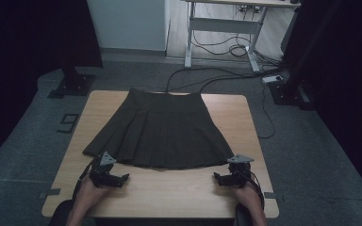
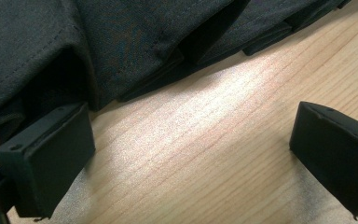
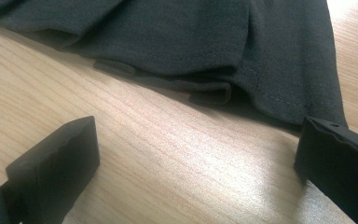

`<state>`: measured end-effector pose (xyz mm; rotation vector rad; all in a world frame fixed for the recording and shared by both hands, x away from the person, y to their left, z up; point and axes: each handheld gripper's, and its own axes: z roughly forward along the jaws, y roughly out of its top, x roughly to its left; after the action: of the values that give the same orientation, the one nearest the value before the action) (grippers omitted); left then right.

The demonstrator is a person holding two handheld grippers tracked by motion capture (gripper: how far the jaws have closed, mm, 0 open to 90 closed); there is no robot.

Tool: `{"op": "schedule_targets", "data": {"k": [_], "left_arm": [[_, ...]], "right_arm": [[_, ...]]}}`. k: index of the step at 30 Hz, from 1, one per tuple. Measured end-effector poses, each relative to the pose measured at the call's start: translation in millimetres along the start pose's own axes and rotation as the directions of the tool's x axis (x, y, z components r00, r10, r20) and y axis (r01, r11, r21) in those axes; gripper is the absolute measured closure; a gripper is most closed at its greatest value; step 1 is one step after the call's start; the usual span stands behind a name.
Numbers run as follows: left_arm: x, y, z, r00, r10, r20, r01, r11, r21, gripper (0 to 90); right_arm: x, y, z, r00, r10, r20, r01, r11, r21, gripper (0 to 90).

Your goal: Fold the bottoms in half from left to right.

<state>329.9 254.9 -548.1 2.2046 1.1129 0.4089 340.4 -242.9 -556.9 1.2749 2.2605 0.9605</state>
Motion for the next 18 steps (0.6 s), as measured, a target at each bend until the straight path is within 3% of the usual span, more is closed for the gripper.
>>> {"op": "schedule_targets", "data": {"k": [18], "left_arm": [[0.6,1.1,0.8,1.0,0.003,0.002,-0.003,1.0,0.0,0.0]], "right_arm": [[-2.7,0.9,0.5,1.0,-0.002,-0.001,0.002,1.0,0.002,0.0]]}}
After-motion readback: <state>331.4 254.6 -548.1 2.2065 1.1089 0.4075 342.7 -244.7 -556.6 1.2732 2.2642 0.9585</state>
